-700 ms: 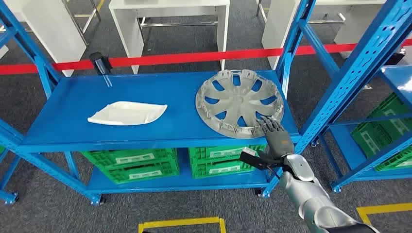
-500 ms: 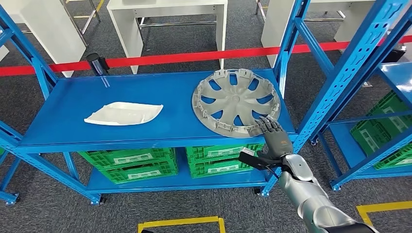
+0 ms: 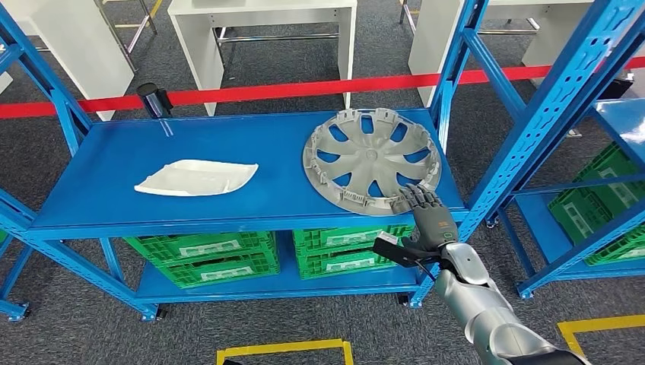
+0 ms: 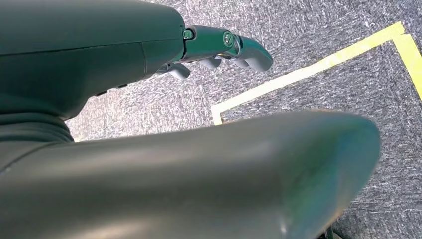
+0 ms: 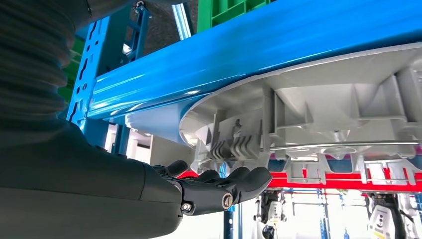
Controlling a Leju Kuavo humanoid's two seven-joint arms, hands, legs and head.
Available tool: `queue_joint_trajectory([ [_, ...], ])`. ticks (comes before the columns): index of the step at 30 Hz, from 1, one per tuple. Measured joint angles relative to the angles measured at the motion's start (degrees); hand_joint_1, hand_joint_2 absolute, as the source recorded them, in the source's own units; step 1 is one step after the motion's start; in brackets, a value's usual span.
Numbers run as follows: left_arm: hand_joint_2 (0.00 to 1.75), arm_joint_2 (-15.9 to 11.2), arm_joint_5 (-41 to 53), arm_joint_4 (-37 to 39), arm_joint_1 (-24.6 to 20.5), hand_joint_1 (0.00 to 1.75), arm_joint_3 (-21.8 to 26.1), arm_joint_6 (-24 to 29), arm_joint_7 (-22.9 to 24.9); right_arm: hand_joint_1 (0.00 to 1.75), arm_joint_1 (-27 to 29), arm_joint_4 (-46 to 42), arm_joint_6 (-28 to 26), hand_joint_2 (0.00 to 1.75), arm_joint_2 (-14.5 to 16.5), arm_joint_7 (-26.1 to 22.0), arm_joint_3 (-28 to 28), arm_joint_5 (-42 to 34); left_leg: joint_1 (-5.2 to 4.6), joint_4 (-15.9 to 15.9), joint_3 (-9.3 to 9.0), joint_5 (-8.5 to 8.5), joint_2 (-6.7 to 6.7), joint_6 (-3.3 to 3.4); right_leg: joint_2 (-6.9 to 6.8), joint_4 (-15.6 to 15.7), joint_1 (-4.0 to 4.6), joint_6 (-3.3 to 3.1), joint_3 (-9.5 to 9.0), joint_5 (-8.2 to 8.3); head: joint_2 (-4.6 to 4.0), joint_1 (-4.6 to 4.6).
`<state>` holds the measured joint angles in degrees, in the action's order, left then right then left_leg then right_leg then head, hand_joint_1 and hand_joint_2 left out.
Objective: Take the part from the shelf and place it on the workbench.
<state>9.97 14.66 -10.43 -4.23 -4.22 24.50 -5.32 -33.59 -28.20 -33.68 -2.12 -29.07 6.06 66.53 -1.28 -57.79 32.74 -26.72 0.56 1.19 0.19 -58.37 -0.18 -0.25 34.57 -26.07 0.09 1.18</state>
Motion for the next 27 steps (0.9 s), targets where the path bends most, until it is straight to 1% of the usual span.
queue_joint_trajectory([
  [19, 1.75, 0.0, 0.1, 0.0, 0.0, 0.0, 0.0, 0.1, -0.2, 1.75, 0.2, -0.3, 0.6, 1.75, 0.0, -1.3, -0.4, -1.5, 0.0, 0.0, 0.0, 0.0, 0.0, 0.0, 0.0, 0.0, 0.0, 0.0, 0.0, 0.0, 0.0, 0.0],
  [27, 1.75, 0.0, 0.2, -0.1, 0.0, 0.0, 0.0, 0.2, -0.4, 1.75, 0.3, -0.5, 1.2, 1.75, 0.0, -2.6, -0.7, -3.2, 0.0, 0.0, 0.0, 0.0, 0.0, 0.0, 0.0, 0.0, 0.0, 0.0, 0.0, 0.0, 0.0, 0.0],
])
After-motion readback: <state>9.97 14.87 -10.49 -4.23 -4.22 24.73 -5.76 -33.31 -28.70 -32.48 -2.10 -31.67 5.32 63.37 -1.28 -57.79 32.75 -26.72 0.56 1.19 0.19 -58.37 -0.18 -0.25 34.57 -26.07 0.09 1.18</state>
